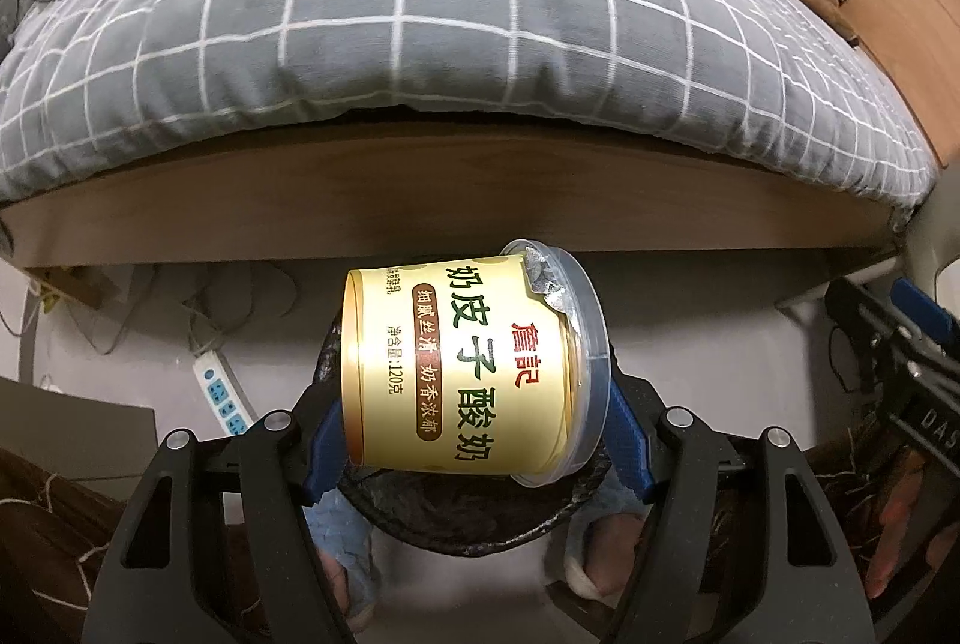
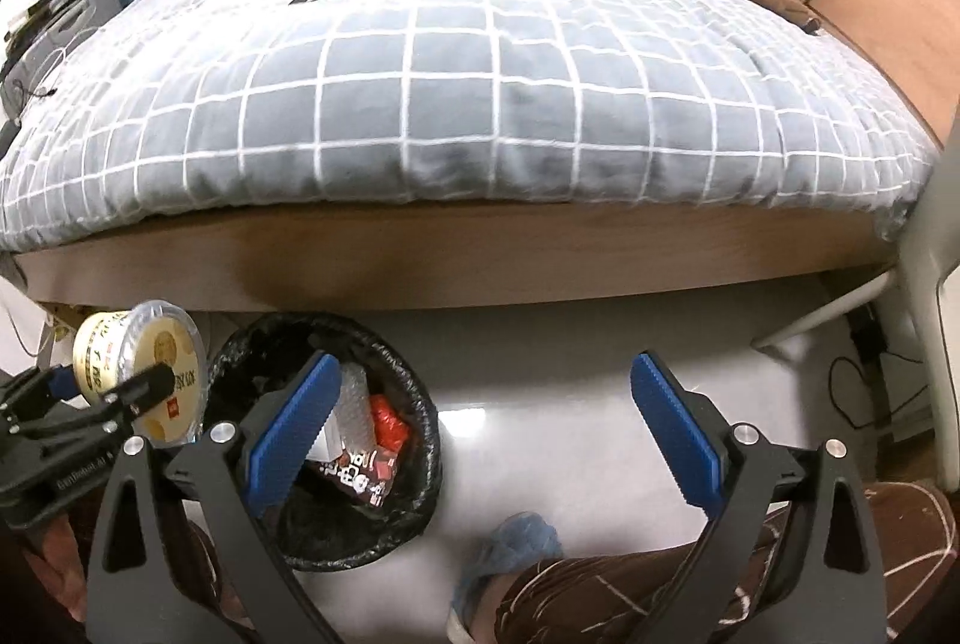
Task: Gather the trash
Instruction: 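Open the left tool to drop the yogurt cup into the bin, then grasp the white tissue with the left tool while the right tool grasps the yellow snack wrapper, then lift the tissue and snack wrapper and carry them toward the bin, then lower the white tissue and yellow snack wrapper over the black bin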
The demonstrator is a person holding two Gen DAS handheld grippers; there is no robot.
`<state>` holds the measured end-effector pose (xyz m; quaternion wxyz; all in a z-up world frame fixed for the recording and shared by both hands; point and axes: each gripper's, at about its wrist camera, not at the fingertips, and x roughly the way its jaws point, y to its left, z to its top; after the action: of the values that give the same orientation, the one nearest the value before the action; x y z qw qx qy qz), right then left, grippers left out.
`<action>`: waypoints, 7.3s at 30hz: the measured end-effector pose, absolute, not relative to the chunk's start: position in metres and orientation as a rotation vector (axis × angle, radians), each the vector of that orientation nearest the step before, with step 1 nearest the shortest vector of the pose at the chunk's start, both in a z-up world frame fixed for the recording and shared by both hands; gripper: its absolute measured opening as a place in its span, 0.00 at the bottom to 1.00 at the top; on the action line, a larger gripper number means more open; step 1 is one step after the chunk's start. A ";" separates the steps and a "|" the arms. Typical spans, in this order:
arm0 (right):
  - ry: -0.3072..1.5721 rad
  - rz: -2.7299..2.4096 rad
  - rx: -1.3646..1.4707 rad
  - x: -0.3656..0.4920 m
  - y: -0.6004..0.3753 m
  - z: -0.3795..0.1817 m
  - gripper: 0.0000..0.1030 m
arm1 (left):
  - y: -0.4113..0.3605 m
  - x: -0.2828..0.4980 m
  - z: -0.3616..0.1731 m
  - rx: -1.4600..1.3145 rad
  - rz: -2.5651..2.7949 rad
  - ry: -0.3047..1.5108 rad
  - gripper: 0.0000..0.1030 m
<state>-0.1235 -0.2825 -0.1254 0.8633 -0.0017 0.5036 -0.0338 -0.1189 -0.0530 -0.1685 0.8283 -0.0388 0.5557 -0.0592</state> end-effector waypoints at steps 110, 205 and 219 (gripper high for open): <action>0.962 0.120 -0.021 0.240 -0.242 -0.102 0.29 | -0.024 0.254 -0.102 -0.087 -0.054 0.928 0.10; 0.838 0.217 -0.017 -0.057 -0.200 -0.015 0.28 | -0.019 -0.072 -0.024 -0.137 -0.111 0.862 0.10; 0.871 0.229 -0.007 -0.103 -0.199 -0.023 0.28 | -0.014 -0.116 -0.034 -0.145 -0.092 0.909 0.10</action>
<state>-0.1031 -0.1986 -0.0228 0.9003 -0.0032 0.4210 0.1106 -0.1155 -0.0144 -0.0337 0.8949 -0.0700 0.4386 -0.0443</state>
